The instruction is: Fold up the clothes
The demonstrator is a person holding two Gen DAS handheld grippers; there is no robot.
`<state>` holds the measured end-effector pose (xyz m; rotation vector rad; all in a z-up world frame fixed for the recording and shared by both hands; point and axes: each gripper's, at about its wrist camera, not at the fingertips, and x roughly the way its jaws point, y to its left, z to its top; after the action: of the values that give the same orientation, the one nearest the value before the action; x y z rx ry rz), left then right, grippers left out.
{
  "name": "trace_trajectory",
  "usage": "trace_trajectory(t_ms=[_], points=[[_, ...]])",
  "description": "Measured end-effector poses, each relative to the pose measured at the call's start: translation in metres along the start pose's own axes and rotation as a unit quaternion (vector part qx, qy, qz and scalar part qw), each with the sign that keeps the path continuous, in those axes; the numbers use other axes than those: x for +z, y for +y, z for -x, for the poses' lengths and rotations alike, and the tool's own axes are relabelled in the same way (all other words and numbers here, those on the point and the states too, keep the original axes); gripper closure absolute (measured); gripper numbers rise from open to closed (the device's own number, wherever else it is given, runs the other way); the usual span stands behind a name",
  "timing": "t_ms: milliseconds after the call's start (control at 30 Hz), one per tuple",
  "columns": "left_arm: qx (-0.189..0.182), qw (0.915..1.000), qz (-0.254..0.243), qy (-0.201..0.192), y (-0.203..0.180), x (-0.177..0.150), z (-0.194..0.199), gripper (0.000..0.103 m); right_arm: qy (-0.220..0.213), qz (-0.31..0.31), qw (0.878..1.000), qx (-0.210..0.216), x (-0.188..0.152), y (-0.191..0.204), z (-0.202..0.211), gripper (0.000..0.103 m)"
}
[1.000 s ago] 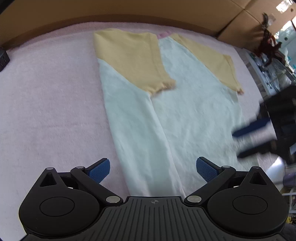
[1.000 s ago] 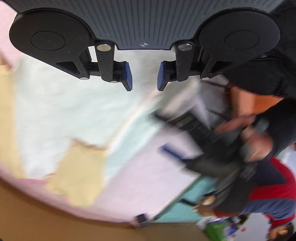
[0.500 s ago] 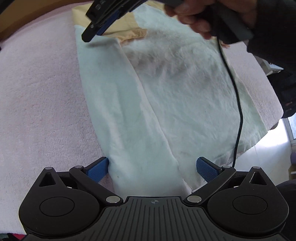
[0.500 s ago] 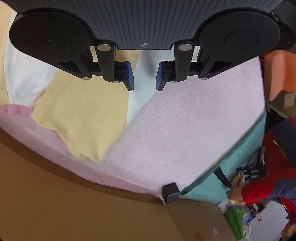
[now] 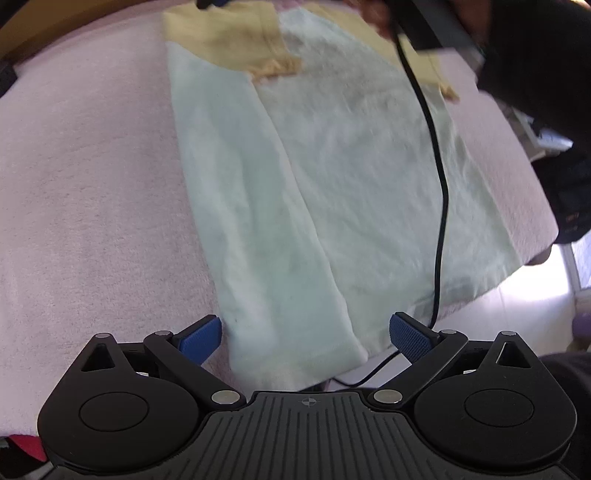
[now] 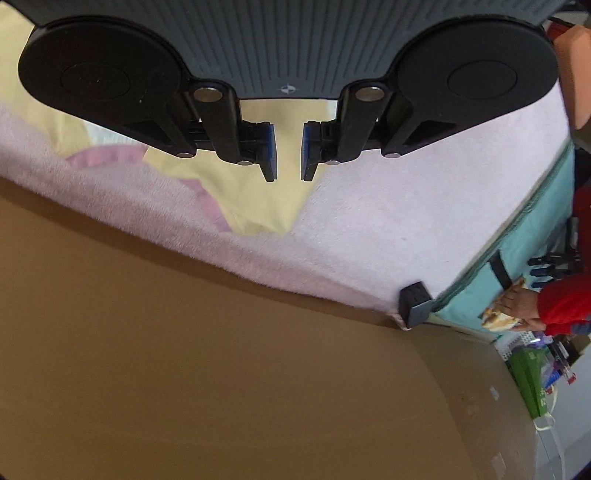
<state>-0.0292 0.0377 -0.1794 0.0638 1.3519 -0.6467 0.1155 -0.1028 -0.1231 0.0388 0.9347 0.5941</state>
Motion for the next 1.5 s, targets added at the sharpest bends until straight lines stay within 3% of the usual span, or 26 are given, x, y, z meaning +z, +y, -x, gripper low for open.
trace_trajectory(t_ms=[67,167,300,400,500,600,667,767,867,933,1100,1300,1400,1500], points=[[0.0,1.0,-0.003,0.002,-0.001,0.005,-0.003,0.0,0.031,-0.001,0.999,0.011,-0.017,0.0,0.002,0.086],[0.005,0.9994,-0.029,0.02,-0.01,0.005,-0.015,0.0,0.07,0.024,0.997,-0.027,-0.045,-0.004,-0.001,0.087],[0.024,0.9971,-0.062,0.037,-0.023,-0.013,-0.024,0.0,0.045,-0.039,0.997,-0.043,-0.058,-0.026,0.024,0.086],[0.036,0.9963,-0.062,0.049,-0.023,-0.012,-0.023,0.0,0.024,-0.053,0.996,-0.063,-0.059,-0.029,0.039,0.082],[0.036,0.9965,-0.068,0.034,-0.028,-0.002,-0.009,0.0,0.003,-0.066,0.996,-0.054,-0.055,-0.027,0.045,0.081],[0.037,0.9957,-0.081,0.026,-0.036,0.007,-0.002,0.0,-0.014,-0.067,0.996,-0.055,-0.048,-0.021,0.037,0.072],[0.039,0.9945,-0.089,0.038,-0.039,0.01,-0.009,0.0,-0.01,-0.075,0.996,-0.05,-0.044,-0.02,0.021,0.065],[0.042,0.9919,-0.092,0.077,-0.038,0.008,-0.029,0.0,0.023,-0.087,0.994,-0.055,-0.049,-0.027,0.005,0.066],[0.054,0.9863,-0.129,0.087,-0.046,-0.002,-0.035,0.0,0.012,-0.121,0.991,-0.062,-0.061,-0.037,0.03,0.066],[0.061,0.9833,-0.145,0.091,-0.051,-0.005,-0.034,0.0,-0.008,-0.134,0.989,-0.064,-0.076,-0.043,0.056,0.066],[0.047,0.9878,-0.136,0.059,-0.055,0.017,-0.012,0.0,-0.043,-0.175,0.981,-0.068,-0.131,-0.058,0.124,0.065],[0.028,0.9928,-0.11,0.039,-0.065,0.06,-0.006,0.0,-0.039,-0.247,0.964,-0.092,-0.2,-0.069,0.175,0.063],[0.026,0.9932,-0.104,0.045,-0.073,0.075,-0.016,0.0,-0.028,-0.275,0.956,-0.1,-0.229,-0.068,0.19,0.062],[-0.003,0.9944,-0.088,0.059,-0.084,0.085,-0.04,0.0,-0.025,-0.308,0.947,-0.087,-0.257,-0.063,0.206,0.062]])
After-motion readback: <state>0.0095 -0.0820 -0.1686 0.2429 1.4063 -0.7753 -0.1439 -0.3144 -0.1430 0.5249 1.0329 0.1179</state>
